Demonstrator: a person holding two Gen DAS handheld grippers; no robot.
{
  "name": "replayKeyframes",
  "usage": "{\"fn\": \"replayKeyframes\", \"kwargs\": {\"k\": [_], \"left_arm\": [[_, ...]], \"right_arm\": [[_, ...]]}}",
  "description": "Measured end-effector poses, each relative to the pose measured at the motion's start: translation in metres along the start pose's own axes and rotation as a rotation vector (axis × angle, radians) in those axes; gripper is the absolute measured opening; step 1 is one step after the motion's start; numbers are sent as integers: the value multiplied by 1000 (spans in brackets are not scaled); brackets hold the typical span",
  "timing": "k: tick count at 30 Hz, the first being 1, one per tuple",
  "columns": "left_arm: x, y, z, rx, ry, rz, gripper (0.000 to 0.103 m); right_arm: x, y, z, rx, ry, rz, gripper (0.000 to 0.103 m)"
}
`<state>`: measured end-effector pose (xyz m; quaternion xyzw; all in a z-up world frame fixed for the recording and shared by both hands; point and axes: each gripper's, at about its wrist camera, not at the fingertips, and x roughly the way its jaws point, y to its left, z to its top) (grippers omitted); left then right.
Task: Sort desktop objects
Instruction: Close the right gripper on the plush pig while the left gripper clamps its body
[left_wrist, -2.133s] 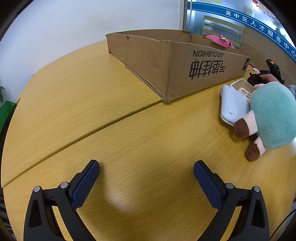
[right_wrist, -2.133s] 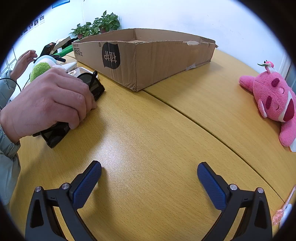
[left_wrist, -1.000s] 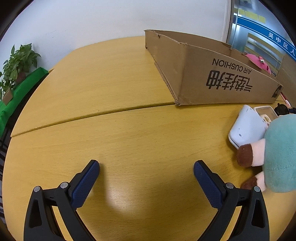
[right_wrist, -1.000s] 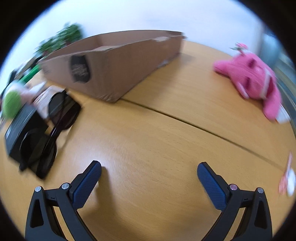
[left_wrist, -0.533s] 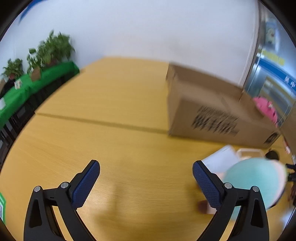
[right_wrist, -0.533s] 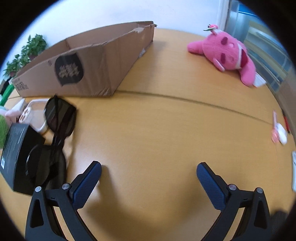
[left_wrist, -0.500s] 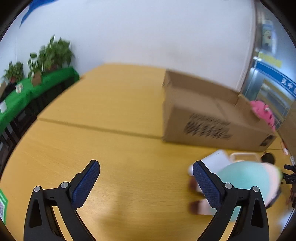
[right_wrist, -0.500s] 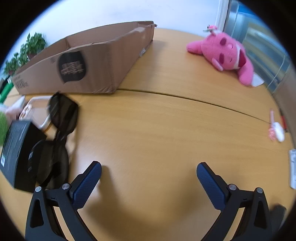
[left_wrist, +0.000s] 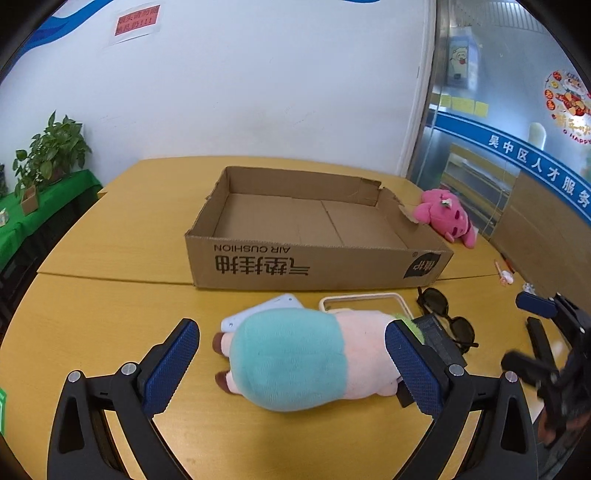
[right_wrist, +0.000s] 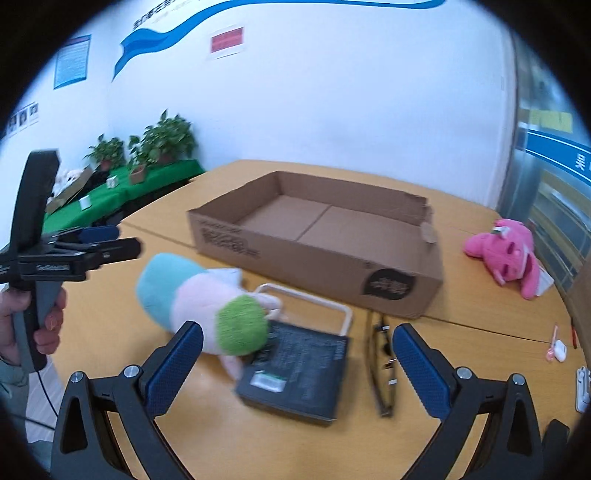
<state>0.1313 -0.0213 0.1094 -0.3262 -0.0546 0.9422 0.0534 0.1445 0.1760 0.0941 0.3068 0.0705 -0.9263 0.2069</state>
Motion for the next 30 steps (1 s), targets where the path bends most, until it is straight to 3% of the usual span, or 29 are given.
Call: {"fn": "replayKeyframes", "kwargs": {"k": [3, 4, 5, 6, 7, 8, 10, 11, 12, 13, 14, 16, 24, 30], "left_arm": [[-3, -7, -8, 9, -11, 18, 99], [-4, -7, -11, 15, -19, -6, 77], [-5, -7, -13, 20, -20, -30, 24], [-6, -7, -14, 15, -7, -39, 7], [-5, -6, -15, -3, 6, -54, 4], [-6, -6, -16, -9, 4, -71, 4], [-12, -11, -17, 24, -14, -68, 5], [-16, -14, -16, 40, -33, -56, 21], [-18, -17, -16, 52, -45, -36, 39], [-19, -18, -15, 56, -48, -12, 83], [-20, -19, -14, 58, -54, 7, 98], [-23, -19, -13, 60, -79, 16, 97], [1, 4, -5, -19, 40, -17, 97], [35, 23, -6, -76, 121, -45, 97]], "right_arm": [[-2, 22, -5, -15, -11, 17, 102], [-4, 27, -5, -21, -13, 25, 102], [-6, 30, -5, -18, -21, 32, 92], [-8, 32, -7, -11, -25, 40, 63], [-8, 33, -8, 5, -15, 42, 48], [-7, 32, -8, 24, -6, 45, 34], [-9, 28, -9, 64, 2, 67, 38], [-10, 26, -10, 78, 8, 78, 45], [-10, 24, -11, 88, 12, 83, 66], [-11, 23, -12, 98, 15, 74, 78], [-13, 23, -13, 103, 9, 66, 87], [-16, 23, -15, 101, 2, 69, 87], [6, 28, -9, 73, 67, 123, 87], [49, 21, -13, 99, 158, 174, 87]]}}
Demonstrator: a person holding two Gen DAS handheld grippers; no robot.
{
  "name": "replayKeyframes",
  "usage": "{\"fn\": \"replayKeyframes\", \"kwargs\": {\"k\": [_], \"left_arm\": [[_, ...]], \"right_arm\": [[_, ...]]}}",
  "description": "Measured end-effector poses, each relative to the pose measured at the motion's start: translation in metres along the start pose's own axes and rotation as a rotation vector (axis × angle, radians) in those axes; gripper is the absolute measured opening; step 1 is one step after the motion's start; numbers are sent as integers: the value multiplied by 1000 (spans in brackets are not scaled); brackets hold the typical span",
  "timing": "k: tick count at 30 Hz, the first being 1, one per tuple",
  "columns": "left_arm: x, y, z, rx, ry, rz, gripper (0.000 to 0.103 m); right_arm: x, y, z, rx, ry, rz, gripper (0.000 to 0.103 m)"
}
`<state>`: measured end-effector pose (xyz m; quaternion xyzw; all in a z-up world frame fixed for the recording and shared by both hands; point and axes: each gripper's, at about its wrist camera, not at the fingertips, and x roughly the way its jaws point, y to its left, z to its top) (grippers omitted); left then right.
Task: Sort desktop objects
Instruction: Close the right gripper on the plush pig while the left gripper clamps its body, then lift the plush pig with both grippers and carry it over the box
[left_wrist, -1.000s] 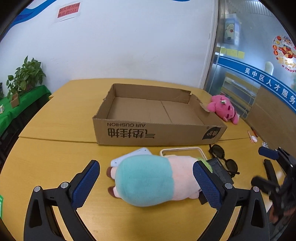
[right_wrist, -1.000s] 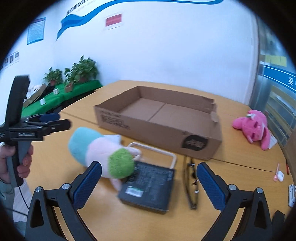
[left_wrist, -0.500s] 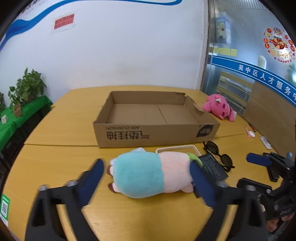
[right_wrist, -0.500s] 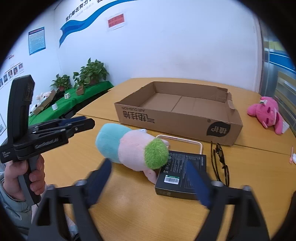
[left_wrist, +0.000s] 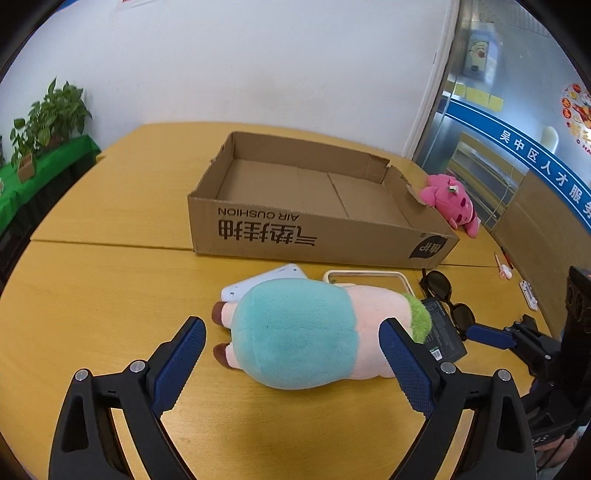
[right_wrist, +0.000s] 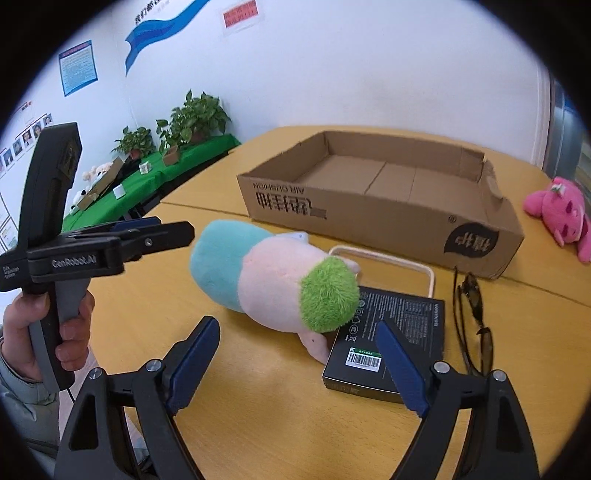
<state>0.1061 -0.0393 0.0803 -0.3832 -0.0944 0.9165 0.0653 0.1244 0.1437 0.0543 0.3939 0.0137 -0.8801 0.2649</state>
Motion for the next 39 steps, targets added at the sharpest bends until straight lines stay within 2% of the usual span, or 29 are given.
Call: {"fn": "replayKeyframes", "kwargs": {"k": [7, 10, 11, 12, 15, 20, 21, 23, 25, 30, 33, 35, 39], "left_arm": [[39, 18, -2, -60, 90, -85, 96], [52, 26, -1, -71, 78, -93, 93], [54, 30, 0, -88, 79, -128, 86], [56, 33, 1, -107, 81, -167, 84], [58, 33, 7, -75, 68, -155, 83], [53, 50, 16, -109, 75, -172, 81], [53, 53, 17, -120, 81, -189, 80], [53, 58, 15, -132, 100, -208, 82], [57, 60, 11, -142, 115, -203, 82], [58, 52, 8, -119, 113, -230, 82], [56, 47, 6, -100, 109, -210, 76], [54, 44, 5, -81, 106, -200, 70], [45, 35, 7, -47, 103, -194, 67]], "right_arm": [[46, -15, 16, 23, 97, 27, 87], [65, -16, 23, 10, 135, 48, 87], [71, -14, 23, 2, 158, 69, 87], [75, -9, 22, -13, 183, 85, 86], [78, 14, 13, -100, 225, 67, 88], [55, 21, 4, -38, 229, 288, 88], [51, 18, 3, -32, 214, 288, 88], [50, 12, 3, -33, 195, 224, 88], [58, 7, 4, -30, 218, 182, 88], [81, 33, 8, -137, 267, 185, 88], [92, 44, 5, -167, 273, 131, 87], [92, 42, 3, -153, 262, 137, 85], [81, 36, 2, -150, 239, 139, 76]]}}
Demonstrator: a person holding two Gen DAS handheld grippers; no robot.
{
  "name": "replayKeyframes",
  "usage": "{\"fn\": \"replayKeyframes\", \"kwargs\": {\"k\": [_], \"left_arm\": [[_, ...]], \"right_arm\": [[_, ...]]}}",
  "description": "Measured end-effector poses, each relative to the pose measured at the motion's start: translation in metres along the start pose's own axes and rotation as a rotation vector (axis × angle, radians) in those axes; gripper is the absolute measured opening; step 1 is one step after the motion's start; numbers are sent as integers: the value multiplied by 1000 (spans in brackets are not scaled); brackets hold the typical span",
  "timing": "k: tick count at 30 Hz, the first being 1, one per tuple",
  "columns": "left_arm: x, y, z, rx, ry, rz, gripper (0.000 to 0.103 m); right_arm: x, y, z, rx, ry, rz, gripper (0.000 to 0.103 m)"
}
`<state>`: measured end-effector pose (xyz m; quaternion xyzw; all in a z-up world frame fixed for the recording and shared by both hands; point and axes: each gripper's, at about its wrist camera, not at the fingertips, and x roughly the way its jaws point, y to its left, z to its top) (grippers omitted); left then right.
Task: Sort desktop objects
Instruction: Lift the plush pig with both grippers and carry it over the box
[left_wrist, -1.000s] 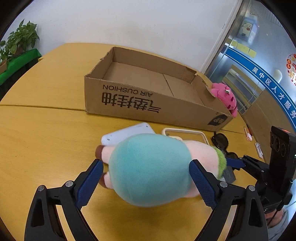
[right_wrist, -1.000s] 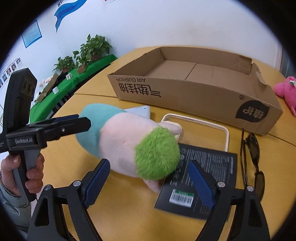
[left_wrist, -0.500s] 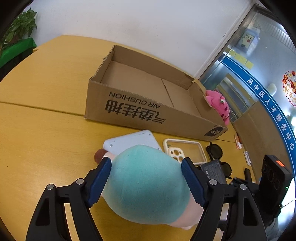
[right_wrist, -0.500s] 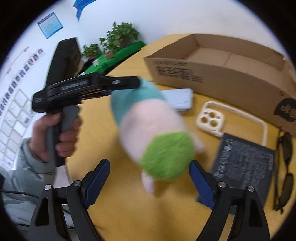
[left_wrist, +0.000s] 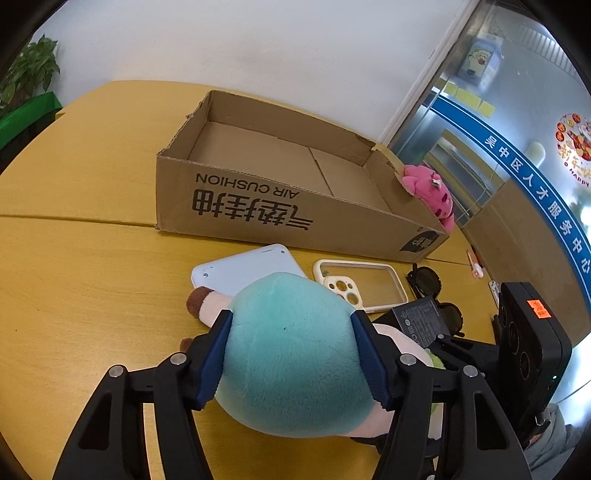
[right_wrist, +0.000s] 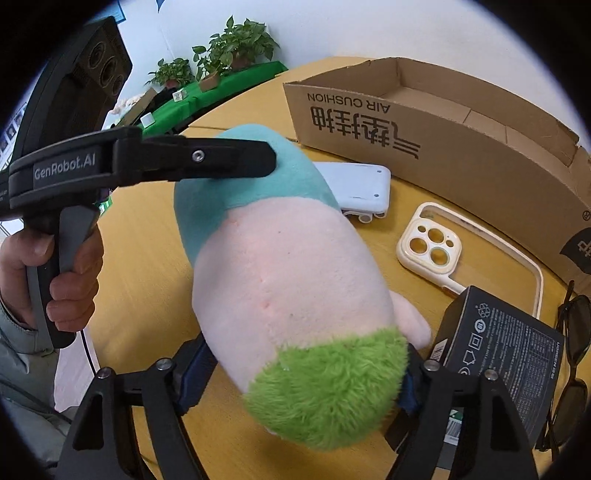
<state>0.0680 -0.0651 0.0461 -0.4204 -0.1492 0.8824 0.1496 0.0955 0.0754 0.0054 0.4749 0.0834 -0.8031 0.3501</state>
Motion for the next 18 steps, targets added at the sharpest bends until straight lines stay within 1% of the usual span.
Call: {"fn": "replayKeyframes", "kwargs": {"k": [3, 7, 11, 15, 18], "left_arm": [[-6, -10, 4, 26, -17, 7, 65], [-24, -25, 18, 62, -75, -10, 65], [-36, -44, 35, 111, -124, -13, 65], [-50, -61, 65, 171, -184, -33, 65], [-70, -72, 96, 206, -255, -60, 65]], "right_arm": [[-9, 5, -1, -17, -18, -21, 74], [-32, 5, 3, -39, -91, -52, 74], [-56, 1, 14, -71, -142, -88, 74], [-83, -2, 35, -138, -177, -144, 74], [-110, -4, 60, -205, -223, -201, 74]]}}
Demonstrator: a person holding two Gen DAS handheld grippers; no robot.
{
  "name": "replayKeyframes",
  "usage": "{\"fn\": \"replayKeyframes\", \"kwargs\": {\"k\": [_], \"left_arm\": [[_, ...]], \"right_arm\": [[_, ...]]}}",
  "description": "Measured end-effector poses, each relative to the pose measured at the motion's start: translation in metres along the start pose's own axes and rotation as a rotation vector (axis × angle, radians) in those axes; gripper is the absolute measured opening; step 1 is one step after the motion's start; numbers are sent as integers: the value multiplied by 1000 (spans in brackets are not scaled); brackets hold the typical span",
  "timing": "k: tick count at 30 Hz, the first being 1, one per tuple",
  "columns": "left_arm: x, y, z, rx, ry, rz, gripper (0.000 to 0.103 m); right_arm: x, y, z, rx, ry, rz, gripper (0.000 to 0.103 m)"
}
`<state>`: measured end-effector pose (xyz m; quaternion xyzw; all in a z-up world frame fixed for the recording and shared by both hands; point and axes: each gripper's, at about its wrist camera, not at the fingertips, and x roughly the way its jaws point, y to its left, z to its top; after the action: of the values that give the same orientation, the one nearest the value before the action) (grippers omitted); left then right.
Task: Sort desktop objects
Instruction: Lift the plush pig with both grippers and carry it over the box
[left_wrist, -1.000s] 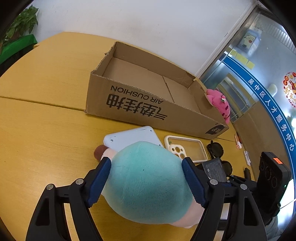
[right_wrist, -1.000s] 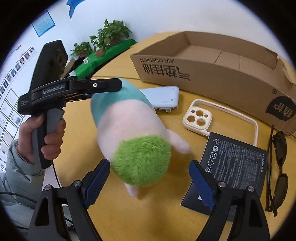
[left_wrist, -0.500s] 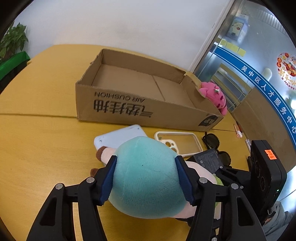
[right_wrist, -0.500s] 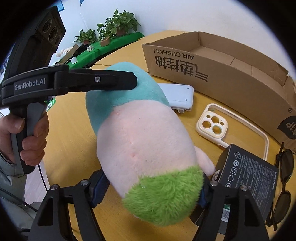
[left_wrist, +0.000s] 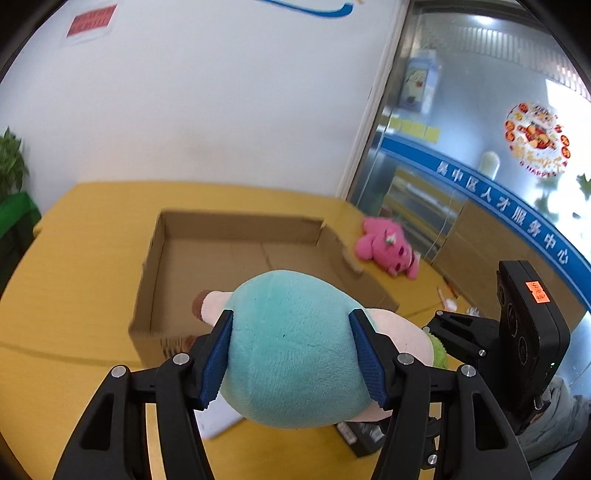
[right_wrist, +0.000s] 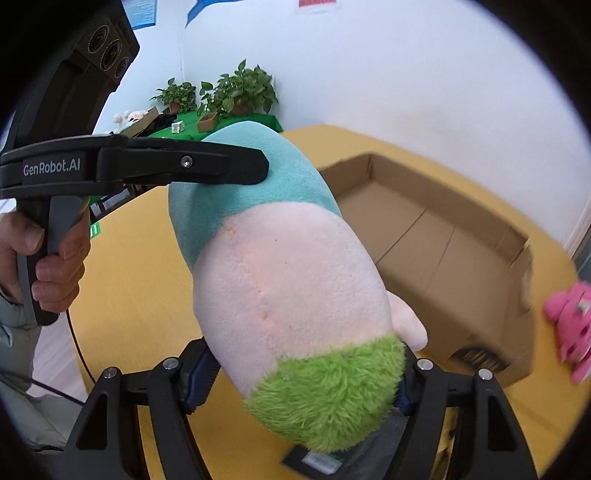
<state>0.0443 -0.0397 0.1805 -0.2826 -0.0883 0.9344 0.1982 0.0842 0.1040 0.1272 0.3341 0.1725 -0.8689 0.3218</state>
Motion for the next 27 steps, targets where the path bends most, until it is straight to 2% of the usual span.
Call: {"fn": "replayKeyframes", "kwargs": {"k": [9, 15, 21, 27], "left_arm": [[-27, -7, 95, 95, -147, -32, 65], [-49, -14, 151, 140, -240, -35, 65], [-47, -16, 199, 194, -262, -11, 65], [-26, 3, 229, 190, -254, 27, 65]], "right_arm": [[-51, -23, 92, -182, -109, -151, 74], [-78, -43, 146, -248, -154, -204, 74], [-84, -63, 192, -312, -178, -283, 74], [-60, -99, 221, -317, -187, -268, 74]]}}
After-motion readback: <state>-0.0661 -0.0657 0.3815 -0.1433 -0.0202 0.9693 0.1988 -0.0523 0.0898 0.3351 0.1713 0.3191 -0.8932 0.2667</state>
